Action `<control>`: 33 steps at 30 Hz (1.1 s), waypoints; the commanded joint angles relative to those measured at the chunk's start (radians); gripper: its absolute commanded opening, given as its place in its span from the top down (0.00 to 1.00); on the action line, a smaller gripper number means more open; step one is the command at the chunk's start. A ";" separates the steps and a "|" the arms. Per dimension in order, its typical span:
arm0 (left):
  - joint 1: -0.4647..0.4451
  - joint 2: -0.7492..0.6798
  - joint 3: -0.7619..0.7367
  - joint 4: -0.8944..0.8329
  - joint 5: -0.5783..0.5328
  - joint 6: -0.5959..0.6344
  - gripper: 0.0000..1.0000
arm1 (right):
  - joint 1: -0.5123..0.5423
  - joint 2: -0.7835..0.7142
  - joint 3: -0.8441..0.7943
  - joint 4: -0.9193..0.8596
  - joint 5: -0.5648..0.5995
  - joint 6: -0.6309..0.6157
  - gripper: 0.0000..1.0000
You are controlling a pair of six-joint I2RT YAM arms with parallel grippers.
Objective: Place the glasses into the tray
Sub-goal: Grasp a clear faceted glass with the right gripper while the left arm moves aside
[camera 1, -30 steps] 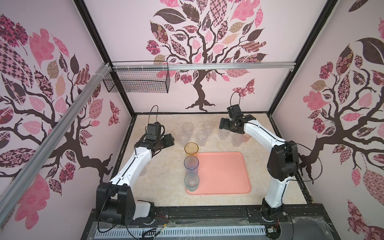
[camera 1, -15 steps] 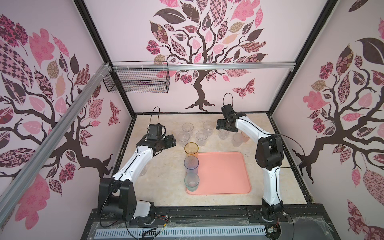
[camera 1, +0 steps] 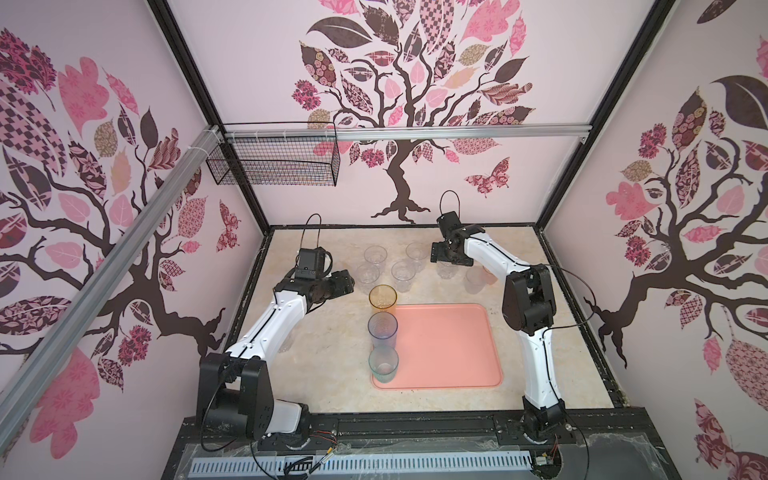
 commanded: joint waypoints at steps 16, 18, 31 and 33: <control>0.002 0.008 -0.018 0.018 0.031 0.017 0.20 | 0.015 -0.058 0.012 -0.063 0.021 -0.011 0.16; 0.002 0.007 -0.018 0.019 0.033 0.015 0.20 | 0.021 -0.086 0.012 -0.080 0.021 -0.011 0.16; 0.001 -0.005 -0.021 0.026 0.056 -0.001 0.22 | 0.151 -0.345 -0.133 -0.189 0.006 0.023 0.16; -0.003 -0.015 -0.016 0.013 0.054 0.003 0.22 | 0.180 -0.385 -0.175 -0.194 0.000 0.037 0.16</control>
